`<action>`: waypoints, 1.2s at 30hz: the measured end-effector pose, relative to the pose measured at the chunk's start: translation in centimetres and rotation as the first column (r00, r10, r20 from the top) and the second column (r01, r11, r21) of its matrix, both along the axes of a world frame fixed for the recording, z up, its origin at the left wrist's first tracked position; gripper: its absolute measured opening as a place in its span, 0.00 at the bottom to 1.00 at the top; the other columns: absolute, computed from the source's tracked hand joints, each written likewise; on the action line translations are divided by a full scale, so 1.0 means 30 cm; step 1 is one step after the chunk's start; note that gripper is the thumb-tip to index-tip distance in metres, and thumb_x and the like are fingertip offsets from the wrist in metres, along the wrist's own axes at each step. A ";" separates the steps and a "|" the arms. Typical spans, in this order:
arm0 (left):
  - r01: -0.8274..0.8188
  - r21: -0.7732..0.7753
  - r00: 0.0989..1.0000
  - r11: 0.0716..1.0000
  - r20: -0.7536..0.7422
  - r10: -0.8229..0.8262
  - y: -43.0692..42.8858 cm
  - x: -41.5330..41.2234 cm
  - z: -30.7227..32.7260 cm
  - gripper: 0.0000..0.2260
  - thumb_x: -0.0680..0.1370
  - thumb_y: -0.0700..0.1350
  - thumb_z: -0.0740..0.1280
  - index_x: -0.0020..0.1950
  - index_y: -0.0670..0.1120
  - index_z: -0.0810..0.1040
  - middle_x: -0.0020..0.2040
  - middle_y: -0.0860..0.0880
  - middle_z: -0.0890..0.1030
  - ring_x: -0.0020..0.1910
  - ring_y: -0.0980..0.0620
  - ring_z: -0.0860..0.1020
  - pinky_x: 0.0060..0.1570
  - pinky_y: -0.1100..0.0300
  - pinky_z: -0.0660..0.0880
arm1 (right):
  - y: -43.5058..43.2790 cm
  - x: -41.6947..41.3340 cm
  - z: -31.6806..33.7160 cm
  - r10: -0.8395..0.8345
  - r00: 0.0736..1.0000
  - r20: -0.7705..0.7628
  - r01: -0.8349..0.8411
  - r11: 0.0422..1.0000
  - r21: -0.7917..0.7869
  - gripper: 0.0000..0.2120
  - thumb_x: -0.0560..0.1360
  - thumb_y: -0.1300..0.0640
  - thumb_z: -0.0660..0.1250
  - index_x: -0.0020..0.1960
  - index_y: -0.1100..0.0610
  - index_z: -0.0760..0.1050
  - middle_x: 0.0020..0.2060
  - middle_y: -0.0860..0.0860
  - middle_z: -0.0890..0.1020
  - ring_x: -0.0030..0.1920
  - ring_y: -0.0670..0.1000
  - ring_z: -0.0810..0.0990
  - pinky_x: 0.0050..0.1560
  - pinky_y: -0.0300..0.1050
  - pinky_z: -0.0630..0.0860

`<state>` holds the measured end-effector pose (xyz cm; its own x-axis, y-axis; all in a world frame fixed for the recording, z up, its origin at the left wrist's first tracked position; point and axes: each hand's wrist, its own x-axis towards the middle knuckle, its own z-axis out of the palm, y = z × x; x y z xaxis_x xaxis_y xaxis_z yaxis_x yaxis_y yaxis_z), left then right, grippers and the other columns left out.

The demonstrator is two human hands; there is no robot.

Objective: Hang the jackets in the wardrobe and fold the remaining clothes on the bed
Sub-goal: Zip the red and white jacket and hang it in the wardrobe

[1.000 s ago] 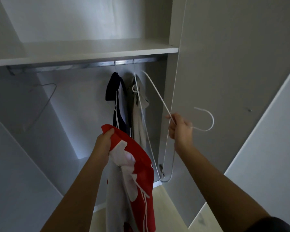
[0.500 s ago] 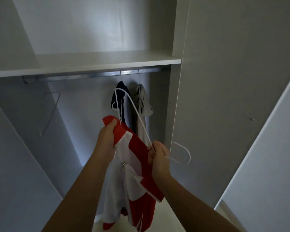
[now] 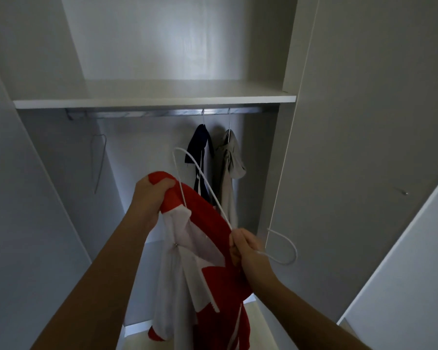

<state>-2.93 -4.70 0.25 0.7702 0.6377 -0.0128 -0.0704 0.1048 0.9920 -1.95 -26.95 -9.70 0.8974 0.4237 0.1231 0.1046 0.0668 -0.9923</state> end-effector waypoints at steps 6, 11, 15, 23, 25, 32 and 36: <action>0.127 0.486 0.972 0.865 -0.233 -0.012 0.042 0.005 -0.012 0.07 0.70 0.33 0.67 0.35 0.44 0.76 0.33 0.47 0.78 0.32 0.51 0.76 0.30 0.63 0.71 | -0.068 0.014 0.012 -0.043 0.999 0.032 0.048 0.981 -0.190 0.18 0.81 0.55 0.56 0.33 0.54 0.68 0.22 0.44 0.69 0.24 0.43 0.66 0.27 0.34 0.65; 0.500 0.834 0.809 0.233 -0.546 0.216 0.012 0.020 -0.028 0.05 0.73 0.37 0.64 0.37 0.43 0.71 0.38 0.46 0.77 0.33 0.52 0.73 0.33 0.62 0.68 | -0.064 0.051 0.074 -0.014 0.973 0.230 0.107 0.910 -0.400 0.19 0.81 0.57 0.57 0.32 0.51 0.68 0.23 0.43 0.71 0.26 0.39 0.70 0.31 0.31 0.65; 0.738 0.625 0.563 0.253 -0.778 0.279 0.021 0.007 -0.040 0.07 0.76 0.39 0.64 0.50 0.39 0.80 0.36 0.46 0.78 0.29 0.52 0.76 0.24 0.62 0.71 | -0.078 0.086 0.159 0.089 0.929 0.360 0.111 0.860 -0.498 0.19 0.81 0.58 0.57 0.32 0.52 0.68 0.28 0.45 0.71 0.30 0.39 0.71 0.35 0.28 0.67; 0.244 0.097 0.911 0.965 -0.363 -0.194 -0.026 0.061 -0.014 0.04 0.81 0.40 0.61 0.52 0.45 0.75 0.43 0.47 0.80 0.41 0.49 0.78 0.32 0.56 0.74 | -0.035 0.081 0.150 -0.183 0.981 0.064 0.181 0.983 0.045 0.17 0.82 0.59 0.54 0.34 0.56 0.66 0.23 0.45 0.66 0.25 0.45 0.63 0.26 0.39 0.62; 0.199 0.163 0.941 0.966 -0.305 -0.143 -0.029 0.067 -0.013 0.07 0.80 0.39 0.60 0.46 0.45 0.77 0.42 0.46 0.80 0.40 0.49 0.79 0.29 0.58 0.75 | -0.045 0.074 0.082 -0.110 0.992 0.058 0.116 0.985 -0.125 0.17 0.82 0.59 0.56 0.34 0.56 0.68 0.24 0.46 0.67 0.26 0.46 0.65 0.30 0.42 0.63; 0.033 0.006 0.924 0.999 -0.381 -0.029 0.038 0.066 -0.070 0.07 0.81 0.38 0.58 0.55 0.43 0.74 0.54 0.41 0.76 0.52 0.41 0.77 0.42 0.46 0.78 | -0.166 0.109 0.099 0.097 0.980 0.174 -0.018 0.913 -0.408 0.18 0.82 0.56 0.56 0.33 0.52 0.70 0.23 0.43 0.73 0.25 0.40 0.69 0.28 0.31 0.67; 0.021 -0.191 0.930 0.981 -0.358 -0.089 0.046 0.078 -0.086 0.13 0.82 0.38 0.57 0.65 0.38 0.71 0.56 0.40 0.77 0.59 0.40 0.76 0.49 0.48 0.74 | -0.231 0.104 0.105 0.271 0.961 0.058 -0.241 0.922 -0.301 0.17 0.80 0.51 0.58 0.34 0.52 0.71 0.25 0.45 0.69 0.25 0.44 0.66 0.26 0.36 0.64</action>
<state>-0.60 -3.32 -2.32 0.7245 0.5548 -0.4089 0.3020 0.2777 0.9119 1.17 -33.88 -6.56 0.7434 0.6675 0.0420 0.2188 -0.1834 -0.9584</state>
